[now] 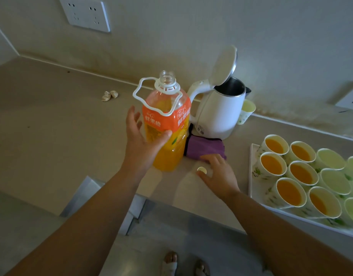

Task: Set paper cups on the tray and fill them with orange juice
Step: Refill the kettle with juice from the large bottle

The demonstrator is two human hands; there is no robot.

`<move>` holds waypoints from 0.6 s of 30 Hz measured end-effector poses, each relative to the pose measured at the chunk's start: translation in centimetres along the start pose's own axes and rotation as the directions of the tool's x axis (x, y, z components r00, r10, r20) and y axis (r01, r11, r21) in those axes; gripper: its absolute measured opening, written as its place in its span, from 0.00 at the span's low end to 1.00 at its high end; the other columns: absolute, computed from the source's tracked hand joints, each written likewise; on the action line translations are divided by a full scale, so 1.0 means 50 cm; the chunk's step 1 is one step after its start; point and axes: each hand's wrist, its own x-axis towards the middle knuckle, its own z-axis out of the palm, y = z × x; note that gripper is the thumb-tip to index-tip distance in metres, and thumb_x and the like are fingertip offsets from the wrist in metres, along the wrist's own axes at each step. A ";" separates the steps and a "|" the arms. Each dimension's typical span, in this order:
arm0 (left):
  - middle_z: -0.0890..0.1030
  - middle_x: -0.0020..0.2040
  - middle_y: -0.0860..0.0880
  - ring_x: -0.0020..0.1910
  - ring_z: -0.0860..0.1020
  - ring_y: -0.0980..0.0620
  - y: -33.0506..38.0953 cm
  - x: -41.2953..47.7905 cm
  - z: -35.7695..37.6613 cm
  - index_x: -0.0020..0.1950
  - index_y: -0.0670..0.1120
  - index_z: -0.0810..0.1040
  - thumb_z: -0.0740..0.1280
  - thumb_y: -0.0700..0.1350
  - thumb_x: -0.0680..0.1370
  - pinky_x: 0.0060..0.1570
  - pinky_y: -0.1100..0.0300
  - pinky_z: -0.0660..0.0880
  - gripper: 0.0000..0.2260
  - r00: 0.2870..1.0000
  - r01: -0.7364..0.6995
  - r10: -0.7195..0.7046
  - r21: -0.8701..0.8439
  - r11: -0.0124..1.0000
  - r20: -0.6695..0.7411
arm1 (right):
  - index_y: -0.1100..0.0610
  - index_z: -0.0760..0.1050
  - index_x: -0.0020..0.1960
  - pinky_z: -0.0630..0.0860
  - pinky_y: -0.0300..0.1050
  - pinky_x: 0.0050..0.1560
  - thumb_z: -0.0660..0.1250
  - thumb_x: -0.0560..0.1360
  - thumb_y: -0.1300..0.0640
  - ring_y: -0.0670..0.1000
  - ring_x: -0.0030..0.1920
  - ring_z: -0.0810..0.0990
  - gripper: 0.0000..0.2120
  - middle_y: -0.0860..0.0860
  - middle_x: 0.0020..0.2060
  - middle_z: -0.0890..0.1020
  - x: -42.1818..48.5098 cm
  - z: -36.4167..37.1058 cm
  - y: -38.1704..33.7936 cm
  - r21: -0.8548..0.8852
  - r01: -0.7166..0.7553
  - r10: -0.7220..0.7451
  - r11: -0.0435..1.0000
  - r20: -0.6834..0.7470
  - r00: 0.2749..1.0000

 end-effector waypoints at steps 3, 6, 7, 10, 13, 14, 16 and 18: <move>0.55 0.78 0.52 0.74 0.59 0.57 0.039 0.012 -0.031 0.78 0.53 0.50 0.63 0.47 0.72 0.72 0.52 0.62 0.37 0.992 -0.103 0.102 -0.015 0.995 -0.076 | 0.55 0.72 0.63 0.67 0.28 0.45 0.71 0.73 0.52 0.43 0.49 0.73 0.21 0.45 0.53 0.73 0.012 -0.056 -0.084 0.183 0.094 -0.074 0.979 -0.115 0.991; 0.65 0.71 0.56 0.65 0.63 0.76 0.077 0.018 -0.047 0.75 0.47 0.64 0.60 0.42 0.77 0.64 0.75 0.61 0.25 0.974 -0.216 0.219 0.049 0.975 -0.066 | 0.51 0.66 0.67 0.71 0.34 0.53 0.73 0.70 0.47 0.42 0.55 0.72 0.29 0.44 0.59 0.72 0.051 -0.105 -0.165 0.372 0.103 -0.063 0.922 -0.118 0.991; 0.69 0.67 0.57 0.61 0.65 0.78 0.083 0.013 -0.048 0.72 0.45 0.69 0.60 0.42 0.78 0.59 0.79 0.62 0.21 0.959 -0.266 0.271 0.064 0.962 -0.083 | 0.50 0.63 0.69 0.72 0.39 0.56 0.74 0.69 0.46 0.43 0.58 0.72 0.34 0.45 0.63 0.71 0.063 -0.116 -0.184 0.434 0.083 -0.051 0.897 -0.084 0.995; 0.78 0.56 0.59 0.54 0.75 0.71 0.089 -0.016 -0.040 0.63 0.43 0.78 0.60 0.44 0.77 0.54 0.75 0.69 0.16 0.925 -0.321 0.332 0.084 0.943 -0.184 | 0.46 0.57 0.73 0.72 0.49 0.64 0.78 0.63 0.45 0.46 0.65 0.69 0.46 0.44 0.69 0.66 0.084 -0.113 -0.212 0.568 0.031 -0.032 0.822 -0.008 0.999; 0.82 0.51 0.52 0.52 0.80 0.58 0.093 -0.038 -0.029 0.55 0.45 0.82 0.62 0.45 0.76 0.53 0.63 0.76 0.13 0.857 -0.448 0.484 0.206 0.870 -0.179 | 0.43 0.55 0.73 0.69 0.54 0.67 0.82 0.55 0.45 0.47 0.68 0.67 0.53 0.42 0.67 0.67 0.098 -0.078 -0.208 0.561 0.042 -0.034 0.827 -0.025 0.999; 0.82 0.51 0.48 0.51 0.80 0.52 0.096 -0.039 -0.025 0.54 0.44 0.83 0.62 0.45 0.75 0.53 0.60 0.75 0.13 0.825 -0.490 0.543 0.282 0.825 -0.156 | 0.42 0.53 0.74 0.69 0.55 0.68 0.82 0.53 0.43 0.47 0.69 0.66 0.58 0.42 0.68 0.67 0.101 -0.065 -0.204 0.550 0.028 -0.021 0.835 -0.019 1.000; 0.78 0.53 0.42 0.54 0.76 0.45 0.105 -0.029 -0.020 0.56 0.42 0.81 0.62 0.49 0.73 0.55 0.68 0.69 0.17 0.783 -0.490 0.605 0.456 0.743 -0.144 | 0.39 0.46 0.75 0.68 0.57 0.68 0.82 0.49 0.39 0.48 0.71 0.64 0.65 0.43 0.70 0.65 0.113 -0.039 -0.198 0.562 -0.004 -0.003 0.827 0.012 1.000; 0.75 0.59 0.40 0.59 0.73 0.44 0.112 -0.015 -0.019 0.64 0.41 0.76 0.64 0.53 0.73 0.59 0.70 0.64 0.23 0.773 -0.480 0.623 0.532 0.697 -0.120 | 0.36 0.42 0.74 0.69 0.58 0.66 0.83 0.48 0.40 0.49 0.71 0.65 0.68 0.44 0.71 0.65 0.125 -0.010 -0.188 0.613 -0.006 -0.016 0.790 0.031 0.999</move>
